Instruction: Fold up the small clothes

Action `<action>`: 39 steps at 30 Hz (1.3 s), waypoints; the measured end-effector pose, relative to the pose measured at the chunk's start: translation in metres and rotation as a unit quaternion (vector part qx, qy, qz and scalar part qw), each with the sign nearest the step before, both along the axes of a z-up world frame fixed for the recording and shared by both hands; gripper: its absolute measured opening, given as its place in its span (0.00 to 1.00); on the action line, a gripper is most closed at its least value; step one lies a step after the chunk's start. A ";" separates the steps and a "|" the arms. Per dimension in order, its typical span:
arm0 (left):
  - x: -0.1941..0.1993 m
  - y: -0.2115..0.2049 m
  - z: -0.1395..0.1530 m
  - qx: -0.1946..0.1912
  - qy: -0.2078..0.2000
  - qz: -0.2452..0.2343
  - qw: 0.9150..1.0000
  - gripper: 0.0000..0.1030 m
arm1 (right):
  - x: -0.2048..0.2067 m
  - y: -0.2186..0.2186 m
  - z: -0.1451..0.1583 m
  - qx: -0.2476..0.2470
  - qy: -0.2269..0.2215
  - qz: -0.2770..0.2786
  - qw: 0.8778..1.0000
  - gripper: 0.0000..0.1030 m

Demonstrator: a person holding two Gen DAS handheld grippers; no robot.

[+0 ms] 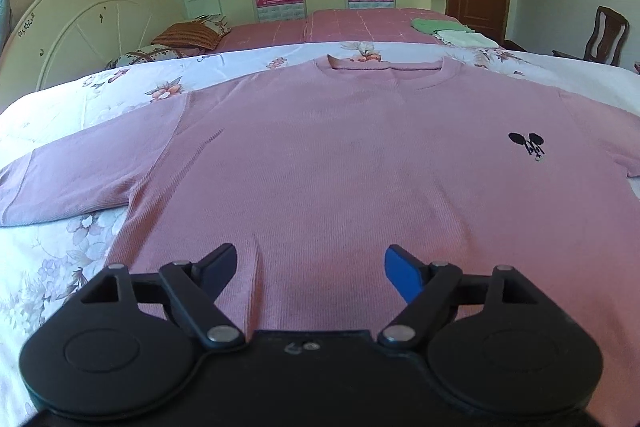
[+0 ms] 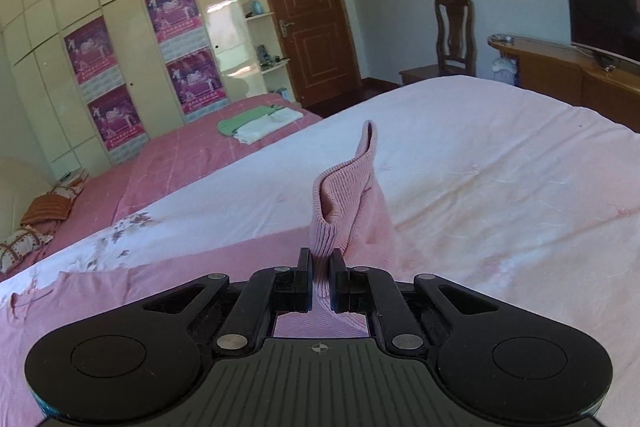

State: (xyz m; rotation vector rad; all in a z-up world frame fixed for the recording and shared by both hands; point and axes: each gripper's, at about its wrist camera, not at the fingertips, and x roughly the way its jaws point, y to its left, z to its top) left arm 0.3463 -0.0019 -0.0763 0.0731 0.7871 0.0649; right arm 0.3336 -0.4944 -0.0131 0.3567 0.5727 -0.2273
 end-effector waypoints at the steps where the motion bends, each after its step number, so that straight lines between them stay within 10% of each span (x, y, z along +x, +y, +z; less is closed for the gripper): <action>1: -0.001 0.005 0.000 -0.002 -0.002 0.001 1.000 0.78 | 0.006 0.015 0.001 -0.001 -0.001 0.013 1.000 0.07; 17: -0.036 0.116 0.000 -0.005 0.006 0.042 0.999 0.81 | 0.071 0.258 -0.021 -0.067 0.008 0.202 0.977 0.00; 18: -0.038 0.122 -0.001 -0.009 0.005 0.046 0.999 0.82 | 0.071 0.261 -0.025 -0.092 0.007 0.196 0.976 0.03; 21: -0.040 0.133 -0.006 -0.016 0.013 0.060 0.998 0.82 | 0.064 0.250 -0.043 -0.142 0.012 0.177 0.974 0.54; 39: -0.023 0.082 0.004 -0.026 0.014 0.025 0.999 0.82 | 0.075 0.196 -0.113 -0.229 0.075 0.224 0.944 0.42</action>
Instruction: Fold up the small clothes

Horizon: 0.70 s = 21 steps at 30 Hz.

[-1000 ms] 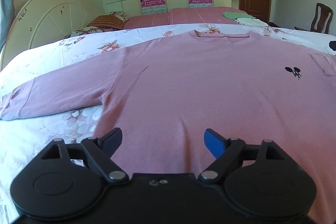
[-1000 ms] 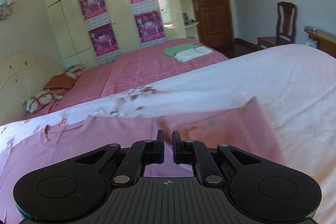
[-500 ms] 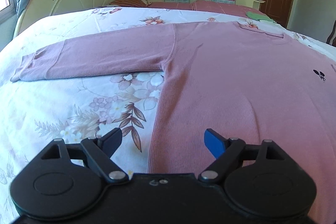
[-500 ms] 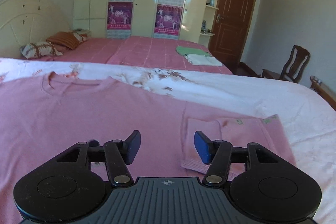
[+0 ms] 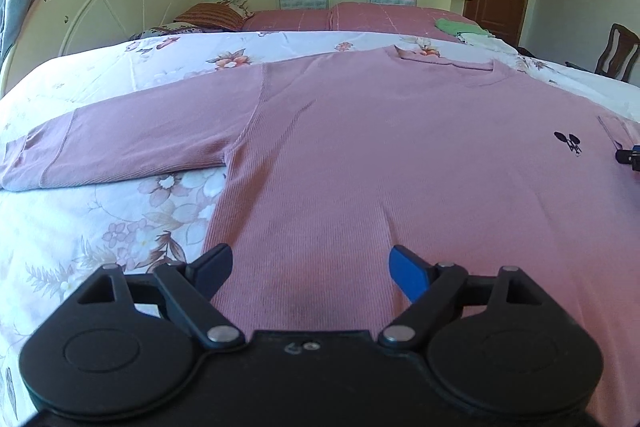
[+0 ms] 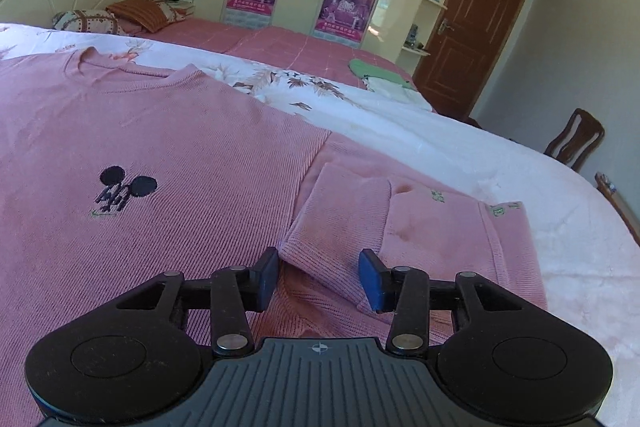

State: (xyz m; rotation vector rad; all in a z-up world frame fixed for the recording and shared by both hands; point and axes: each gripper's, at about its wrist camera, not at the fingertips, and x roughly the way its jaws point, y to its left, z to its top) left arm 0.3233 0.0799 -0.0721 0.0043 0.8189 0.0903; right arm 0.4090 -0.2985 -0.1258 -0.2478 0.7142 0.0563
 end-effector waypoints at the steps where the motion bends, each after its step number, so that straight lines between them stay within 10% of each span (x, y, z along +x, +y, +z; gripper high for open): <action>1: 0.000 -0.001 0.000 -0.002 0.001 0.002 1.000 0.82 | 0.004 -0.006 0.001 0.023 0.005 -0.005 1.000 0.40; 4: -0.002 -0.002 -0.002 -0.007 0.005 0.009 1.000 0.82 | 0.010 -0.023 0.004 0.085 0.015 -0.031 0.996 0.09; 11: -0.009 0.002 -0.008 -0.017 0.011 0.020 1.000 0.82 | 0.006 -0.036 0.033 0.167 -0.025 -0.068 0.983 0.06; 21: -0.018 0.029 -0.010 -0.030 0.008 0.028 0.999 0.82 | 0.007 0.073 0.069 0.223 -0.051 0.031 0.973 0.06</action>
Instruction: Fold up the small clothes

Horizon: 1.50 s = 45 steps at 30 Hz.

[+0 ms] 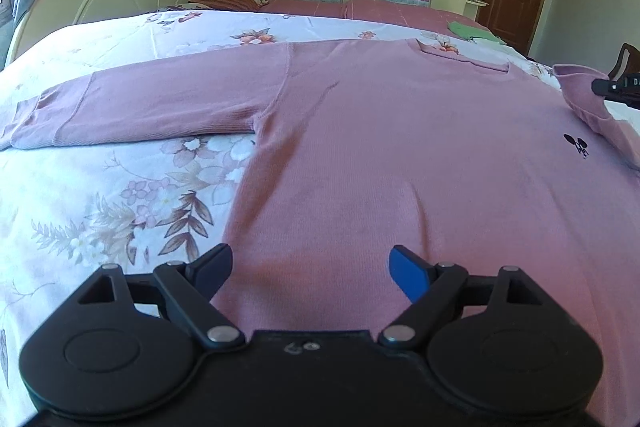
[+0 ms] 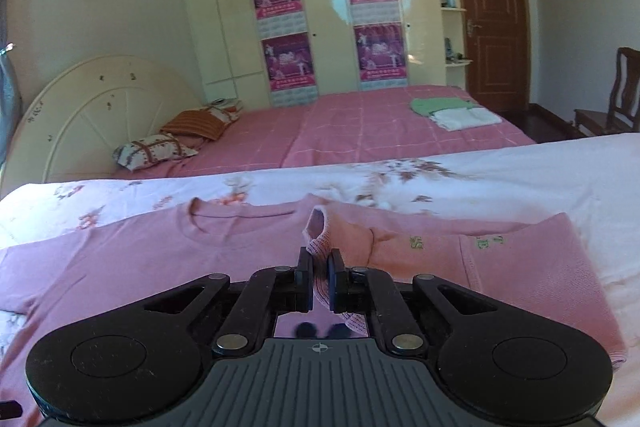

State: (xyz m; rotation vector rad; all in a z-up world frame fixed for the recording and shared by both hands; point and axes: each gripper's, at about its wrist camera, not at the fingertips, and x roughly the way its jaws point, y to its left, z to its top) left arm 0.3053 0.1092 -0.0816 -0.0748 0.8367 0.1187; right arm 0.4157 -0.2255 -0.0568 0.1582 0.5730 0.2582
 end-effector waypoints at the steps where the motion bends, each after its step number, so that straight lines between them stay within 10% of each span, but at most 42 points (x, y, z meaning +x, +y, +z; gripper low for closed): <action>1: -0.001 0.007 0.000 0.000 0.000 0.004 1.000 0.82 | 0.001 0.013 -0.002 0.002 0.001 0.009 1.000 0.06; 14: 0.027 0.048 0.010 -0.036 -0.021 0.009 0.999 0.77 | 0.005 0.124 -0.064 -0.021 0.064 0.061 0.996 0.06; 16: 0.043 0.035 0.010 -0.061 -0.028 -0.008 0.998 0.77 | -0.002 0.126 -0.063 -0.050 0.048 0.058 0.996 0.29; 18: 0.061 0.016 0.009 -0.097 -0.034 -0.027 0.994 0.75 | -0.016 0.110 -0.056 -0.052 0.018 0.036 0.998 0.58; 22: 0.106 -0.027 -0.001 -0.193 -0.027 -0.069 0.978 0.53 | -0.033 0.059 -0.052 -0.052 0.017 -0.016 0.998 0.57; 30: 0.176 -0.096 -0.027 -0.292 0.006 -0.098 0.951 0.40 | -0.058 -0.030 -0.049 -0.028 0.027 -0.081 0.996 0.57; 35: 0.191 -0.124 -0.035 -0.287 0.012 -0.100 0.953 0.36 | -0.067 -0.066 -0.055 -0.011 0.036 -0.133 0.990 0.57; 39: 0.201 -0.132 -0.037 -0.289 0.019 -0.100 0.952 0.08 | -0.071 -0.093 -0.056 0.010 0.048 -0.178 0.983 0.57; 45: 0.184 -0.127 -0.006 -0.256 -0.053 -0.120 0.958 0.05 | -0.077 -0.118 -0.049 0.046 0.057 -0.204 0.976 0.57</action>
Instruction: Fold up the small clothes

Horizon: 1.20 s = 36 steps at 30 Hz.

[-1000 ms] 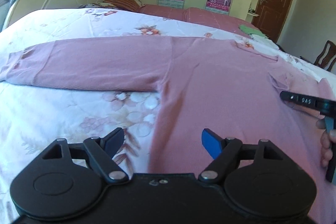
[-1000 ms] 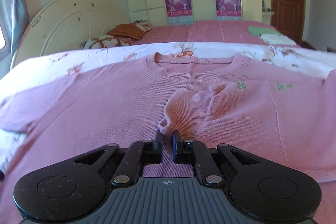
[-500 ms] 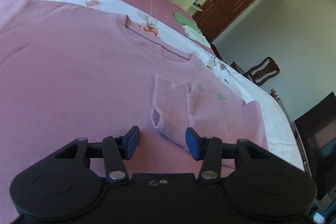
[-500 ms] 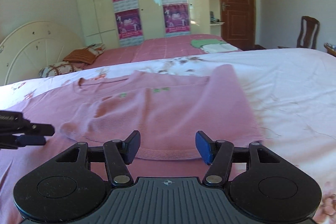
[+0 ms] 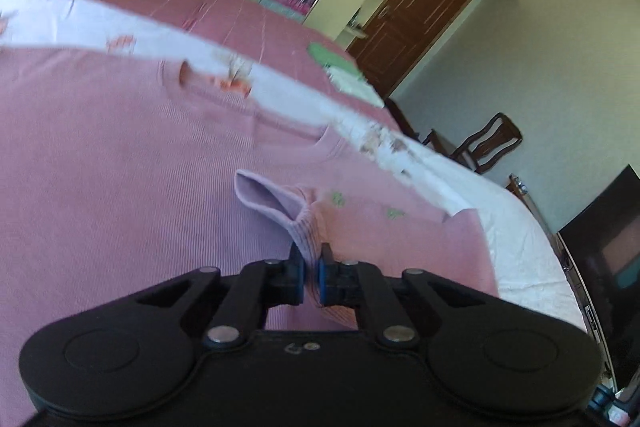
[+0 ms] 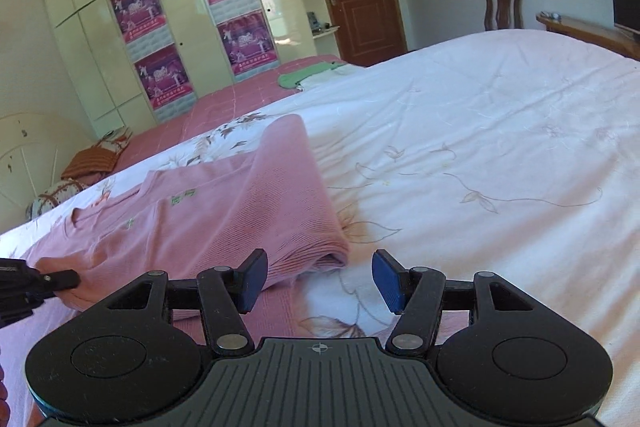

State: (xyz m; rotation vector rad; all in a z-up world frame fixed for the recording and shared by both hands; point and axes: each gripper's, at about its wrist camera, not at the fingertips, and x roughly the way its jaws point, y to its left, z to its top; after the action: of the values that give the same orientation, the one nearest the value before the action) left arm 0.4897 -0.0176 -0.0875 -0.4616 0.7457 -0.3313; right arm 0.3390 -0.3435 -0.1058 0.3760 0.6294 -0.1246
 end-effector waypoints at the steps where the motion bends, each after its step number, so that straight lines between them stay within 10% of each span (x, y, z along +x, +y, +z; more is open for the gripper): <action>1: -0.003 0.004 0.006 0.004 -0.011 0.002 1.000 0.05 | -0.001 -0.002 0.002 0.001 -0.001 0.000 1.000 0.57; 5: -0.027 0.042 0.025 0.021 -0.073 0.040 0.996 0.05 | -0.004 -0.002 0.009 0.008 -0.003 0.005 1.000 0.57; 14: -0.025 0.056 -0.009 0.039 -0.022 0.059 0.997 0.06 | -0.004 -0.002 0.013 0.030 -0.001 0.010 1.000 0.57; 18: -0.027 0.065 -0.024 0.021 0.002 0.068 0.997 0.31 | 0.001 -0.003 0.016 0.029 0.001 0.019 0.999 0.57; 26: 0.001 0.080 -0.030 -0.028 0.012 0.087 0.996 0.38 | 0.029 0.005 0.005 0.028 0.027 0.056 0.998 0.40; 29: 0.016 0.081 -0.031 -0.031 0.014 0.084 0.996 0.35 | 0.030 0.007 -0.001 0.015 0.034 0.063 0.997 0.38; 31: 0.024 0.079 -0.029 -0.014 0.008 0.079 0.997 0.04 | 0.028 0.008 0.000 0.009 0.034 0.066 0.997 0.38; 36: -0.002 0.069 -0.006 0.061 -0.115 0.097 0.987 0.04 | 0.028 0.010 0.000 -0.002 0.034 0.071 0.997 0.38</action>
State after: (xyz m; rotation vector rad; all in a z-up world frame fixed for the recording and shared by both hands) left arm 0.4880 0.0516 -0.0935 -0.3691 0.4891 -0.1525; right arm 0.3666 -0.3335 -0.1058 0.3239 0.7208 -0.0021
